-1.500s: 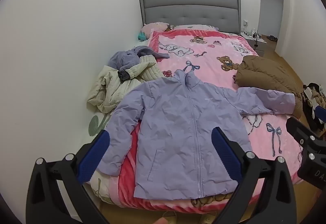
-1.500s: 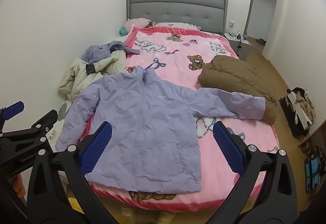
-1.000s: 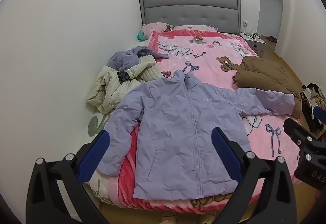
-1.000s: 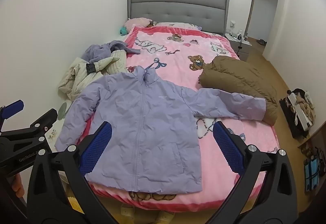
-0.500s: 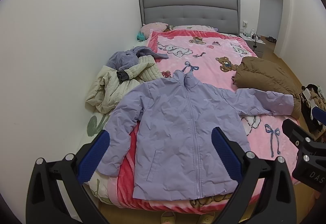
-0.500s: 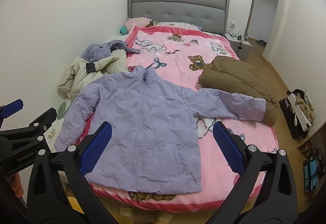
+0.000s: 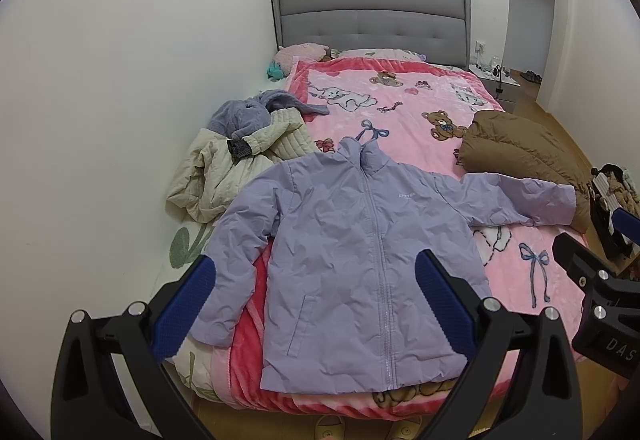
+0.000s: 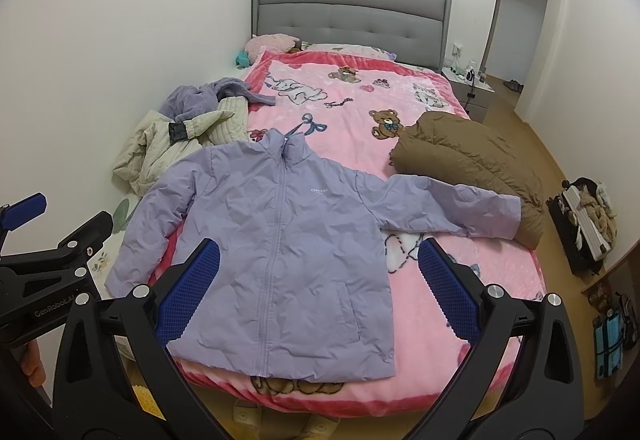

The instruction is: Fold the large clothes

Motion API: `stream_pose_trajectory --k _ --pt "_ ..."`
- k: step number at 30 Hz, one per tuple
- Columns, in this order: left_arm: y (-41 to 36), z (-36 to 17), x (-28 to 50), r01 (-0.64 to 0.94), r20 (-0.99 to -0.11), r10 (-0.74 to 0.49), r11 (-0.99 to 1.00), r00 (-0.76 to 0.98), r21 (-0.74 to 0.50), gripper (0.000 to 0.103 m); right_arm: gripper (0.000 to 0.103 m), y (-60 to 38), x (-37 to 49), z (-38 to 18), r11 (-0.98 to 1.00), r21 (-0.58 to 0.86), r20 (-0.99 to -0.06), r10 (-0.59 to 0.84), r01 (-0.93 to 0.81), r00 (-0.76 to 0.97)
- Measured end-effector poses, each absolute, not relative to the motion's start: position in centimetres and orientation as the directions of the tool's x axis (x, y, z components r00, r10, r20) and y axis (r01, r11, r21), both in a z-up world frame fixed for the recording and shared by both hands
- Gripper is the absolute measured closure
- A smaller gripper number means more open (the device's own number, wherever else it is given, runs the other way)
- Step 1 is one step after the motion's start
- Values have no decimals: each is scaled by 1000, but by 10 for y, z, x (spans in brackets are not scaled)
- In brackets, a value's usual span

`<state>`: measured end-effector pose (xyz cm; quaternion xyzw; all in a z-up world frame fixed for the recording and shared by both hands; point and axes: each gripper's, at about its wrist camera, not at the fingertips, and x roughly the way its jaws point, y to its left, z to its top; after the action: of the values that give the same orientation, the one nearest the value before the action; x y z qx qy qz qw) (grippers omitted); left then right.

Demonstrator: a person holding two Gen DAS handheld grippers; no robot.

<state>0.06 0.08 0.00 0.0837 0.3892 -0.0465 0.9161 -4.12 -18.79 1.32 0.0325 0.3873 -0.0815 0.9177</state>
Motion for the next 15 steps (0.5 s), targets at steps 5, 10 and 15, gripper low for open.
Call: stream_pose_trajectory --k 5,10,15 --pt "1 0 1 150 -721 -21 982 693 116 5 8 -188 -41 14 985 -4 -716 -123 173 687" --pt "-3 5 3 152 -725 -21 982 689 116 5 8 -188 -40 13 984 -8 -717 -128 175 686" --pt "-6 6 3 154 -725 -23 981 688 115 5 8 -188 -40 12 984 -9 -717 -130 177 685"
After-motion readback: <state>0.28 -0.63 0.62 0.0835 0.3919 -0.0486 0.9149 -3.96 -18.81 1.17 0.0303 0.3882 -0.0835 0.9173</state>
